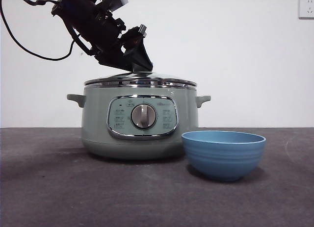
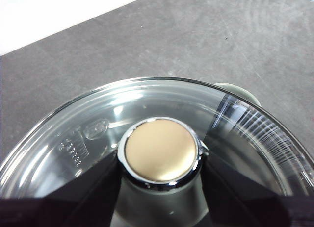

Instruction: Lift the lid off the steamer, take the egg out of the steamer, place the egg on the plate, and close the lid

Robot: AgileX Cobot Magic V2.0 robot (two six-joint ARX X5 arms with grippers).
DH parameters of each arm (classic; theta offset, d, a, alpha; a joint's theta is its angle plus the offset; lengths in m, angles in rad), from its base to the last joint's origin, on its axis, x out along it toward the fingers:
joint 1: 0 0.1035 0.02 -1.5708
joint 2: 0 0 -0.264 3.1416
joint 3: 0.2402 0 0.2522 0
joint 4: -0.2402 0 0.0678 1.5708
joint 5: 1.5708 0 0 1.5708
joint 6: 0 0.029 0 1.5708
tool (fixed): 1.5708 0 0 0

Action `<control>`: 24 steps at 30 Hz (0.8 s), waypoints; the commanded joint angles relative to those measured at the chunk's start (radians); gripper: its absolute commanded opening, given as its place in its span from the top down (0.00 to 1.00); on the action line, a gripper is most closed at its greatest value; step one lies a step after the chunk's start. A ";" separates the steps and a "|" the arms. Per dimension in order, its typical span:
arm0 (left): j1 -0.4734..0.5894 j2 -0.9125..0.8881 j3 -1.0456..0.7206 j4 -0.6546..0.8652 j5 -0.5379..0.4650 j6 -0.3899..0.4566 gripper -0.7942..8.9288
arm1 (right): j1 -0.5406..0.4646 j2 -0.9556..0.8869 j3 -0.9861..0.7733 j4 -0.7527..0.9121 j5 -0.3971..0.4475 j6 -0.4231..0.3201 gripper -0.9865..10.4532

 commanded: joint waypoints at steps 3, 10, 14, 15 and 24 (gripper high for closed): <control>0.001 0.016 0.010 -0.045 -0.034 0.063 0.93 | 0.002 -0.002 -0.001 0.005 -0.004 0.014 0.53; 0.000 0.017 0.010 -0.036 -0.060 0.097 0.93 | 0.002 -0.002 -0.001 0.005 -0.007 0.015 0.53; 0.000 0.018 0.010 -0.042 -0.056 0.098 0.93 | 0.002 -0.002 -0.001 0.005 -0.007 0.015 0.53; 0.000 0.018 0.010 -0.043 -0.056 0.098 0.93 | 0.002 -0.002 -0.001 0.005 -0.007 0.015 0.53; 0.000 0.018 0.010 -0.111 -0.056 0.085 0.51 | 0.002 -0.002 -0.001 0.005 -0.008 0.014 0.53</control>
